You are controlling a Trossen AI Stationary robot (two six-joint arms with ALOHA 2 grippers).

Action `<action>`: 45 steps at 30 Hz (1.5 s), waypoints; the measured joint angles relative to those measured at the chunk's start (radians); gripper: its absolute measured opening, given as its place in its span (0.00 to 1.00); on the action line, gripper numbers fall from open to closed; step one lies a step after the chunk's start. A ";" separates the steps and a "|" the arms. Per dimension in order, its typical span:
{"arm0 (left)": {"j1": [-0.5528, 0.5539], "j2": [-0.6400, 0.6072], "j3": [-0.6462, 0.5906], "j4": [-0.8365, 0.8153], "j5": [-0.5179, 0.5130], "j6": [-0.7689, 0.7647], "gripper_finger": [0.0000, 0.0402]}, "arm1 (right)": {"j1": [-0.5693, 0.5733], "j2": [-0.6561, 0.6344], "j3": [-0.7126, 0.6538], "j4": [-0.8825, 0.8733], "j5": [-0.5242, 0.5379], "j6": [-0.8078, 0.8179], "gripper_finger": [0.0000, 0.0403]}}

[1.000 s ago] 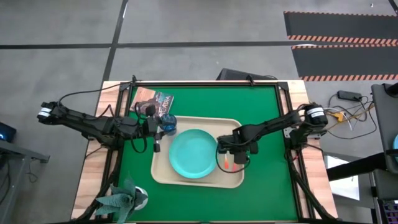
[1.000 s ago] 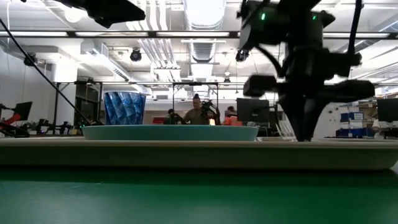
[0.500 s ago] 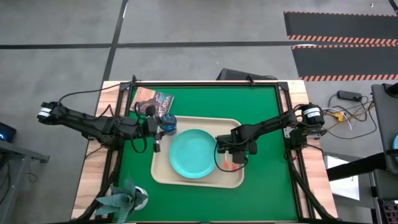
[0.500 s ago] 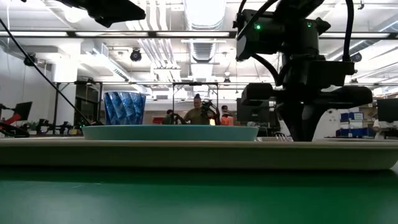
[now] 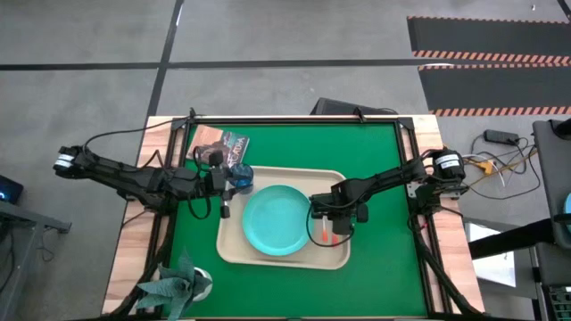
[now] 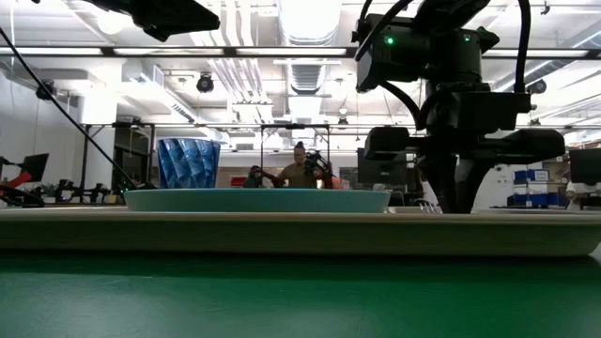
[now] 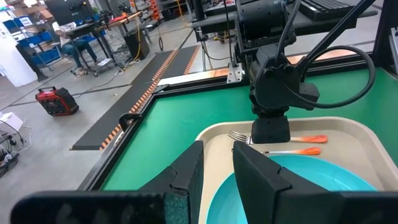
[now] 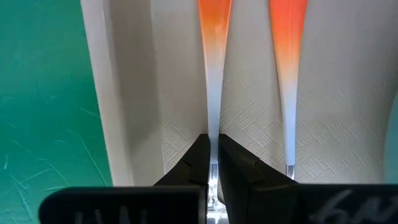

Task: Pick and place plate/cup/fork/spoon on tray
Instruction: Put the orange fork on the white tray to the right of the orange spoon, then adjust the utensils on the white tray

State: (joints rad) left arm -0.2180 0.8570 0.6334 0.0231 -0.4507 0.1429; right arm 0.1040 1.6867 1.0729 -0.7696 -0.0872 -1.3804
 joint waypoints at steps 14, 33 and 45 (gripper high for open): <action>0.000 0.000 0.000 -0.004 0.000 0.000 0.18 | 0.001 -0.021 0.000 0.000 0.001 0.001 0.24; 0.000 -0.002 0.000 -0.011 0.000 -0.003 0.18 | 0.169 -0.131 0.216 0.063 0.448 1.436 0.27; 0.000 -0.001 0.000 -0.011 0.000 -0.004 0.18 | 0.226 -0.116 0.141 0.131 0.565 2.488 0.08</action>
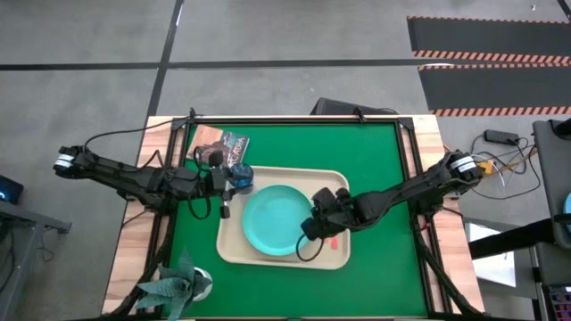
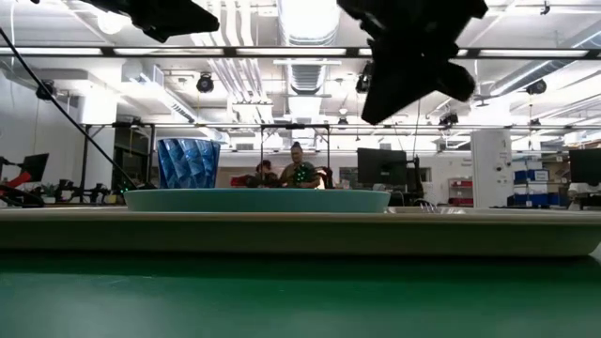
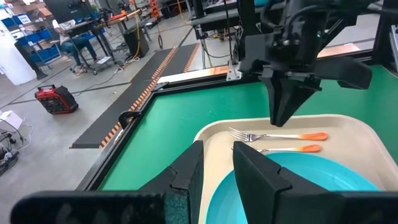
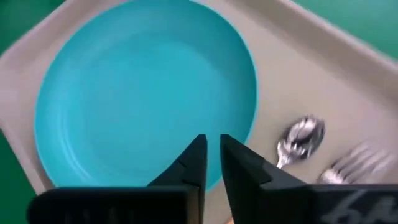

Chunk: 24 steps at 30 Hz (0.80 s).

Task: Pick and place plate/cup/fork/spoon on tray
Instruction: Adjust the utensils on the white tray

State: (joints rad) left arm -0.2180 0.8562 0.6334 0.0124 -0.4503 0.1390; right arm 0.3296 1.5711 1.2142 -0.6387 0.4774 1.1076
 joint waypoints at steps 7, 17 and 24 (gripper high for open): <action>0.000 0.000 0.000 0.006 0.000 0.035 0.18 | 0.017 0.001 -0.059 0.000 -0.066 0.263 0.02; 0.000 0.000 0.002 0.037 0.000 0.122 0.18 | 0.015 0.002 -0.153 0.001 -0.006 0.432 0.02; 0.001 0.000 0.004 0.095 0.000 0.166 0.18 | -0.016 0.026 -0.157 0.004 0.104 0.424 0.02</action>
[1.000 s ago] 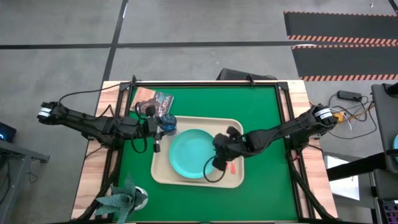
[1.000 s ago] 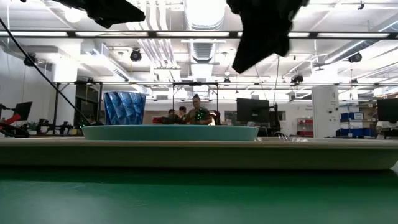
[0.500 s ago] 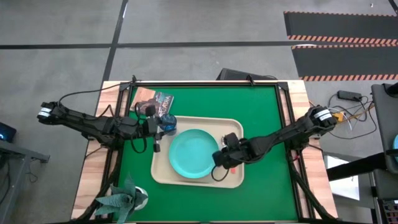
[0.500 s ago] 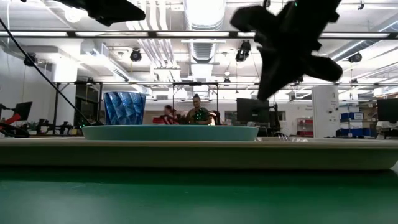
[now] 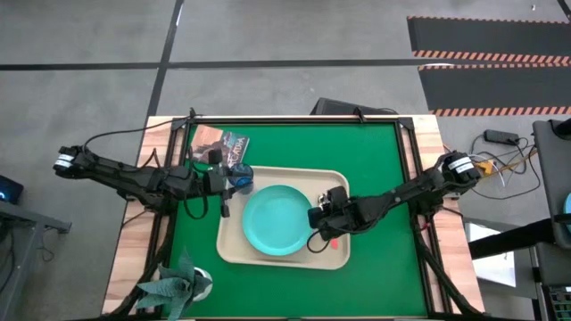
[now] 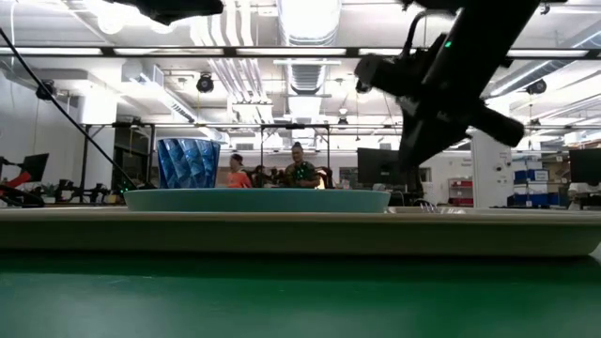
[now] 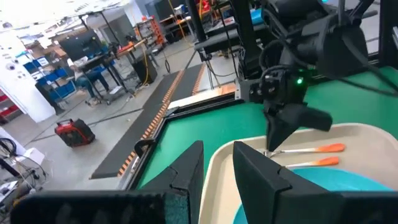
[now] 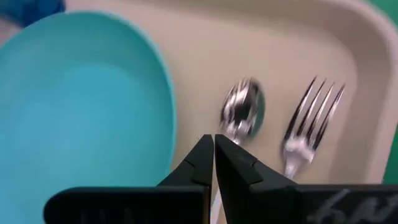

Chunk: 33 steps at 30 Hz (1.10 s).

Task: Pick and place plate/cup/fork/spoon on tray
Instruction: Adjust the utensils on the white tray

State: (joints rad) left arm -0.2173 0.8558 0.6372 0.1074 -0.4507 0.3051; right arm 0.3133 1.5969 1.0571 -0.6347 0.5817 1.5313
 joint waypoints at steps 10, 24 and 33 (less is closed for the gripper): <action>0.001 0.006 -0.003 0.006 0.000 0.041 0.18 | -0.162 0.123 0.091 0.015 -0.003 -0.156 0.02; 0.001 0.021 -0.004 -0.003 0.000 0.042 0.18 | -0.163 0.143 0.098 0.016 -0.033 -0.083 0.02; 0.001 0.021 -0.003 -0.003 0.000 0.042 0.18 | -0.162 0.140 0.092 0.022 -0.028 -0.083 0.02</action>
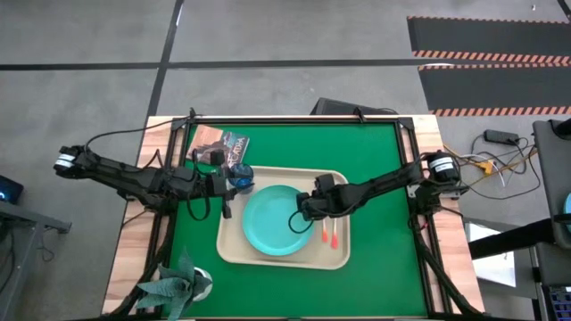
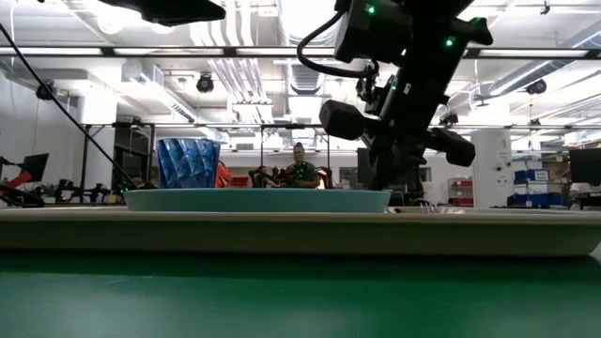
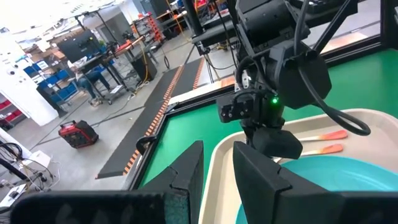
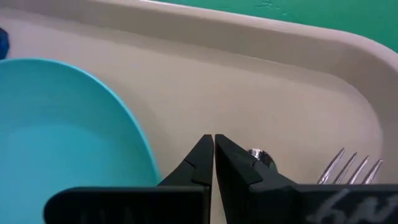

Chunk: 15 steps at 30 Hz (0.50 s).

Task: Pick and place plate/cup/fork/spoon on tray
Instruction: Adjust the utensils on the white tray

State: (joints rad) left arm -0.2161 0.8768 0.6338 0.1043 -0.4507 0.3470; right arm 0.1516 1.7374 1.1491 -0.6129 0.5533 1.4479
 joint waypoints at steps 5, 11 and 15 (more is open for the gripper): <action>0.000 0.000 0.000 0.000 0.000 0.000 0.18 | 0.004 0.000 -0.016 0.006 0.000 0.011 0.02; 0.000 0.000 0.000 0.000 0.000 0.000 0.18 | 0.008 0.000 -0.053 0.049 0.008 0.020 0.02; 0.000 0.000 0.000 0.000 0.000 0.000 0.18 | 0.008 0.000 -0.070 0.071 0.008 0.018 0.02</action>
State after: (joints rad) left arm -0.2161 0.8768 0.6334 0.1040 -0.4507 0.3470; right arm 0.1593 1.7374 1.0794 -0.5415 0.5610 1.4662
